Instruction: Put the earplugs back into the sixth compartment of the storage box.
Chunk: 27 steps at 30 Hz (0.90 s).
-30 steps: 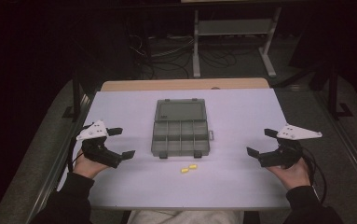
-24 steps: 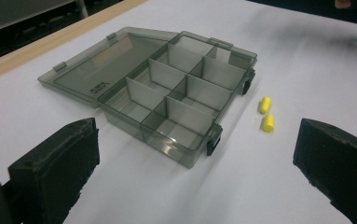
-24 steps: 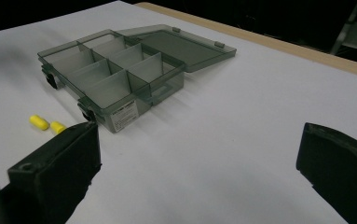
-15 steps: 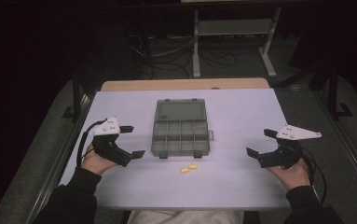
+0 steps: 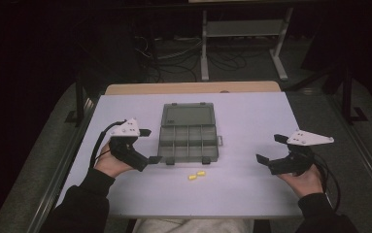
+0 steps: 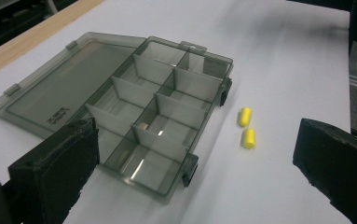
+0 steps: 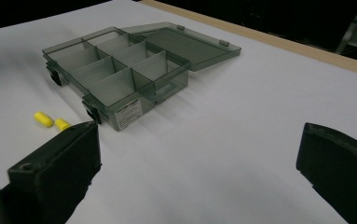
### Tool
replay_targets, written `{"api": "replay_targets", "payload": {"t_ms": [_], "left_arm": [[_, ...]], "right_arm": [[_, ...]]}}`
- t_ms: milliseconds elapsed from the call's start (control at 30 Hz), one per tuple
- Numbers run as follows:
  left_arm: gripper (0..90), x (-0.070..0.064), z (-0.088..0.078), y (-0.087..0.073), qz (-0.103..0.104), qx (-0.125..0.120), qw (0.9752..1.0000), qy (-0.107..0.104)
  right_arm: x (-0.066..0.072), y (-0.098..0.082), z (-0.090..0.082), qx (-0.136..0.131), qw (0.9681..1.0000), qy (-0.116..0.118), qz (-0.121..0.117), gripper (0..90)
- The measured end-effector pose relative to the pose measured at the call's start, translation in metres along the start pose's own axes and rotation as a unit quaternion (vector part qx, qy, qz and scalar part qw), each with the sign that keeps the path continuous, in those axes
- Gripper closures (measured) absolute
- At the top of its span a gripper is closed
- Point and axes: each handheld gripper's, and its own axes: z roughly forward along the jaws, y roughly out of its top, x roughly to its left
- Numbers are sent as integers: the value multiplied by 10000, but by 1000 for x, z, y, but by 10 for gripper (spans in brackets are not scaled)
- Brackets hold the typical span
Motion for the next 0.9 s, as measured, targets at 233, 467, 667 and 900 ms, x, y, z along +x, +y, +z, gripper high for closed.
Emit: {"api": "replay_targets", "payload": {"t_ms": [233, 467, 667, 900], "left_arm": [[2, -5, 13, 8, 107, 131, 9998, -138], [2, -9, 25, 13, 201, 272, 9990, -282], [2, -14, 38, 16, 318, 403, 9979, -392], [2, -22, 54, 16, 407, 542, 9961, -559]], "right_arm": [[0, 0, -1, -7, 10000, 8, -2, 0], [1, 0, 0, 12, 10000, 7, -26, 0], [1, 0, 0, 17, 10000, 20, -33, 0], [1, 0, 1, 48, 10000, 37, -48, 0]]}}
